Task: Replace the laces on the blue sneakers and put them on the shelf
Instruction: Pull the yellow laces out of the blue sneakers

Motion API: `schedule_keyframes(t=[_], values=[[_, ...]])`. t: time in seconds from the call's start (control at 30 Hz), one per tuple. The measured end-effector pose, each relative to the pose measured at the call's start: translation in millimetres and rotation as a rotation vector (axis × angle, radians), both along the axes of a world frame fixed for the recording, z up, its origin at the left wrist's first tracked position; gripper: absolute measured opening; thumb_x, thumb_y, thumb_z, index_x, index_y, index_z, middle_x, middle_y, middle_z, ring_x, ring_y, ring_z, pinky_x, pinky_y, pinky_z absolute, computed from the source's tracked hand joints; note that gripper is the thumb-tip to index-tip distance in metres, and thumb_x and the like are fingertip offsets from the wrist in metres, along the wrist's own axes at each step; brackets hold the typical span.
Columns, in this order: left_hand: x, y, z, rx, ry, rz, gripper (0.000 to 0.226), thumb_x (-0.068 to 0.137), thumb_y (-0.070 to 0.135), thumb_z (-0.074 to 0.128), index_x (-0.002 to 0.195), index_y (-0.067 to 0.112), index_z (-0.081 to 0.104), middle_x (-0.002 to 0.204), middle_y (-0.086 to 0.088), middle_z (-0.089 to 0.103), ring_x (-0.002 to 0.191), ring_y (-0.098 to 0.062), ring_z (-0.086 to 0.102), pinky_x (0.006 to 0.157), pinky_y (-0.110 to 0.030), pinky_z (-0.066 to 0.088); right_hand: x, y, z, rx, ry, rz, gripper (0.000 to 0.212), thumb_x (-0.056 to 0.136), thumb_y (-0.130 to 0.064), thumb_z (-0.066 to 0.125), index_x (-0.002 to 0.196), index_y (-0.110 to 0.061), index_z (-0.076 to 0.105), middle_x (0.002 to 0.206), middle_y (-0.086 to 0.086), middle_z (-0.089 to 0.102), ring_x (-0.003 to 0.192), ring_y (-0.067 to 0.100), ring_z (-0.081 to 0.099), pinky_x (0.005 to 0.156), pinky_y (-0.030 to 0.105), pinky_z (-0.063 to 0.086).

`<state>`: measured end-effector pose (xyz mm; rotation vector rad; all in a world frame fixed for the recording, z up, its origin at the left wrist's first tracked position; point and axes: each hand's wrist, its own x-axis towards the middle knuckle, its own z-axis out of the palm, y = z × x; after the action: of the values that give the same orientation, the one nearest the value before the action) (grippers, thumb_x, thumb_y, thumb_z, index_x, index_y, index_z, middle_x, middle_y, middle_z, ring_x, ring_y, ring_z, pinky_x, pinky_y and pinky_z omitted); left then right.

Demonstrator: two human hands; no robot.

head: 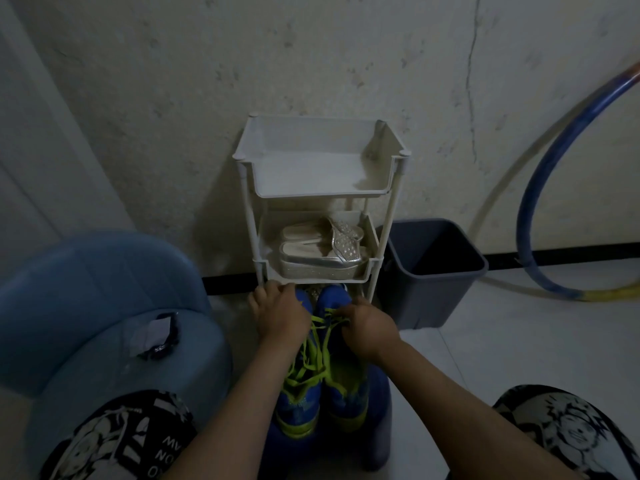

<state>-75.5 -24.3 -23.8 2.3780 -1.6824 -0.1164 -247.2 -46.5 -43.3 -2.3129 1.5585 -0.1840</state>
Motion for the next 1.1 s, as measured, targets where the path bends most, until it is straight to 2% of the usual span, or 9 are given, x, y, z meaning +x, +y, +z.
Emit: schedule_keyframes(t=[0.13,0.23,0.4,0.53,0.67,0.77,0.93,1.03,1.1], values=[[-11,-4,-5,0.026,0.206,-0.252,0.033,0.087,0.029,0.054,0.12,0.03,0.058,0.126,0.002,0.051,0.123,-0.021,0.039,0.105,-0.035,0.028,4,0,-1,-0.041,0.057,0.043,0.038,0.094,-0.03,0.052,0.13,-0.03,0.06,0.13,0.002,0.049,0.105,0.024,0.06,0.081,0.034,0.049],[-15,-1,-8,0.117,0.25,-0.368,0.034,0.086,0.035,0.056,0.12,0.03,0.056,0.122,0.003,0.052,0.12,-0.019,0.04,0.099,-0.036,0.035,8,-2,-3,-0.072,0.061,0.041,0.032,0.095,-0.035,0.051,0.123,-0.031,0.064,0.123,0.003,0.051,0.096,0.023,0.063,0.076,0.033,0.05],[-13,3,-13,0.173,0.244,-0.411,0.035,0.084,0.039,0.056,0.117,0.028,0.057,0.112,0.002,0.052,0.112,-0.022,0.044,0.088,-0.035,0.038,13,-5,-8,-0.077,0.091,0.03,0.028,0.096,-0.04,0.05,0.118,-0.034,0.066,0.121,0.003,0.051,0.093,0.022,0.064,0.078,0.035,0.053],[-15,5,-13,0.148,0.25,-0.396,0.035,0.084,0.034,0.055,0.118,0.028,0.058,0.115,0.001,0.054,0.113,-0.022,0.045,0.091,-0.037,0.04,13,-5,-8,-0.079,0.081,0.009,0.029,0.098,-0.04,0.049,0.121,-0.028,0.063,0.122,0.003,0.052,0.094,0.022,0.063,0.074,0.032,0.05],[-18,5,-17,0.108,0.218,-0.372,0.035,0.085,0.034,0.056,0.119,0.03,0.061,0.118,0.002,0.056,0.114,-0.022,0.048,0.096,-0.037,0.038,5,-9,-2,-0.027,-0.121,-0.27,0.02,0.093,-0.028,0.054,0.109,-0.017,0.058,0.113,0.006,0.06,0.098,0.025,0.063,0.074,0.031,0.045],[-19,6,-19,0.081,0.215,-0.369,0.028,0.085,0.033,0.057,0.112,0.032,0.066,0.115,0.004,0.057,0.112,-0.021,0.049,0.095,-0.036,0.038,-6,-12,-2,0.063,-0.225,-0.435,0.022,0.089,-0.034,0.056,0.101,-0.016,0.056,0.108,0.005,0.063,0.097,0.026,0.063,0.072,0.03,0.044],[-20,5,-21,-0.017,0.193,-0.36,0.017,0.091,0.028,0.056,0.1,0.028,0.07,0.107,0.004,0.061,0.105,-0.019,0.056,0.085,-0.036,0.046,-5,-10,-3,0.052,-0.213,-0.271,0.029,0.092,-0.026,0.055,0.119,-0.018,0.056,0.126,0.006,0.052,0.106,0.028,0.061,0.085,0.037,0.051],[-20,4,-22,-0.014,0.154,-0.362,0.022,0.093,0.032,0.053,0.109,0.027,0.068,0.109,0.001,0.06,0.107,-0.022,0.055,0.084,-0.037,0.045,1,-7,2,0.048,-0.214,-0.082,0.049,0.087,-0.028,0.057,0.135,-0.027,0.049,0.136,0.002,0.045,0.113,0.027,0.059,0.092,0.039,0.051],[-20,3,-24,-0.006,0.134,-0.361,0.026,0.093,0.034,0.052,0.114,0.026,0.066,0.11,-0.001,0.059,0.108,-0.024,0.055,0.083,-0.038,0.044,6,-3,2,-0.013,-0.111,0.015,0.046,0.087,-0.033,0.057,0.133,-0.03,0.052,0.134,0.001,0.046,0.107,0.027,0.061,0.086,0.038,0.052]])
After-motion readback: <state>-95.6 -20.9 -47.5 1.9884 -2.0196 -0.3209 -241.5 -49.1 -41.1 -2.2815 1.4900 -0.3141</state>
